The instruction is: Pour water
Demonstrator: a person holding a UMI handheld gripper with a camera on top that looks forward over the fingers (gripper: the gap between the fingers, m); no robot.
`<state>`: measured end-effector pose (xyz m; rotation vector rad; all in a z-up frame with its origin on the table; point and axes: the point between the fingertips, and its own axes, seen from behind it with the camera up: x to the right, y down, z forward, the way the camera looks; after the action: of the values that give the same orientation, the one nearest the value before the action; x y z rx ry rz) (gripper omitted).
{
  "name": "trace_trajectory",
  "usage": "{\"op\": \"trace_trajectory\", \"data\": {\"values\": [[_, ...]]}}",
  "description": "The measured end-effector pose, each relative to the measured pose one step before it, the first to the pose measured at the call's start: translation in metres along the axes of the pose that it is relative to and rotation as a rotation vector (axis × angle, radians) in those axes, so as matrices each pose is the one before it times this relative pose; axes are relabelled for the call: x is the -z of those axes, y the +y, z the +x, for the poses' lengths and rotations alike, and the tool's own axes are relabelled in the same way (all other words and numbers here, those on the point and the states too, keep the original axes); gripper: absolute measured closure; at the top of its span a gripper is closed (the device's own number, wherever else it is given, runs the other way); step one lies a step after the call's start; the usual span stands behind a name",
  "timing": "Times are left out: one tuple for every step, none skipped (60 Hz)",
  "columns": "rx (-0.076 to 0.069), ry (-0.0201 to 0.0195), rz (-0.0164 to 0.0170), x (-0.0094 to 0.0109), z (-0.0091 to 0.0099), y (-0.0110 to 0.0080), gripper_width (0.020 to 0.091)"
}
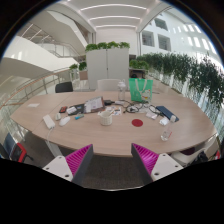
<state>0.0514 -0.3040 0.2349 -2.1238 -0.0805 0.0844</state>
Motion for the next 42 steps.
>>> {"op": "trace_trajectory", "data": {"values": [[-0.0020,0.00409,0.00149,-0.00117,0.00328,0.00187,0.0258],[-0.0003,0.00567,0.00006,-0.00072,0.00160,0.00036,0.0257],[0.0011,0.00527,-0.00069,-0.00084,0.00133,0.00058,0.0257],[0.0011,0.00509,-0.00182,-0.00099,0.00159,0.00123,0.0259],[-0.0001,0.00367,-0.00320,-0.00101,0.00114,0.00171,0.0259],[-0.0024,0.00373,-0.00366,-0.00097,0.00121,0.00165,0.0258],[-0.0044,0.00434,-0.00246,-0.00011,0.00215,-0.00062,0.0257],[-0.0042,0.00472,-0.00129,-0.00087,0.00099,0.00133,0.0258],[-0.0039,0.00436,0.00015,-0.00111,0.00183,0.00087,0.0258],[-0.0031,0.00376,0.00085,-0.00125,0.00172,0.00055,0.0258],[-0.0025,0.00288,0.00137,-0.00141,0.00209,0.00043,0.0259],[-0.0020,0.00218,0.00088,-0.00161,0.00215,0.00053,0.0261],[-0.0016,0.00229,-0.00052,-0.00147,0.00237,0.00084,0.0260],[-0.0007,0.00339,-0.00080,-0.00156,0.00300,0.00075,0.0262],[0.0010,0.00417,-0.00055,-0.00190,0.00339,0.00079,0.0261],[0.0016,0.00432,0.00047,-0.00232,0.00348,0.00101,0.0260],[0.0026,0.00596,0.00184,-0.00282,0.00306,-0.00045,0.0260],[0.0023,0.00414,0.00299,-0.00232,0.00440,0.00065,0.0259],[0.0022,0.00337,0.00445,-0.00271,0.00474,0.00030,0.0257],[0.0020,0.00026,0.00820,-0.00239,0.00580,0.00049,0.0259],[0.0031,0.00046,0.01355,-0.00383,0.00352,-0.00195,0.0260],[0.0015,-0.00175,0.01983,-0.00336,0.00480,-0.00194,0.0263],[0.0002,-0.00048,0.02621,-0.00374,0.00561,-0.00287,0.0268],[-0.0023,0.00318,0.03258,-0.00382,0.00691,-0.00381,0.0270],[-0.0055,0.00532,0.03668,-0.00321,0.00920,-0.00354,0.0274],[-0.0050,0.00979,0.03490,-0.00544,0.00778,-0.00390,0.0280],[-0.0069,0.00892,0.02775,-0.00537,0.00919,-0.00045,0.0280],[-0.0067,0.00931,0.01798,-0.00557,0.00982,0.00130,0.0279],[-0.0061,0.01151,0.00927,-0.00642,0.01048,0.00326,0.0281],[-0.0063,0.01357,0.00194,-0.00712,0.01120,0.00444,0.0283],[-0.0054,0.01538,-0.00110,-0.00674,0.01160,0.00496,0.0284],[-0.0048,0.01611,-0.00101,-0.00675,0.01154,0.00439,0.0283],[-0.0056,0.01508,0.00020,-0.00715,0.01110,0.00405,0.0301],[-0.0060,0.01396,0.00203,-0.00798,0.01086,0.00299,0.0281],[-0.0061,0.01247,0.00397,-0.00842,0.01033,0.00256,0.0281],[-0.0074,0.01135,0.00442,-0.00916,0.00966,0.00228,0.0281],[-0.0083,0.00906,0.00324,-0.00856,0.01093,0.00353,0.0282],[-0.0076,0.00886,0.00308,-0.01026,0.00736,0.00237,0.0282],[-0.0076,0.00489,0.00340,-0.00928,0.00754,0.00220,0.0282],[-0.0072,0.00517,0.00564,-0.00929,0.00797,0.00183,0.0281],[-0.0073,0.00629,0.00697,-0.01012,0.00820,0.00152,0.0282],[-0.0070,0.00436,0.00622,-0.01046,0.00713,0.00182,0.0281]]}}
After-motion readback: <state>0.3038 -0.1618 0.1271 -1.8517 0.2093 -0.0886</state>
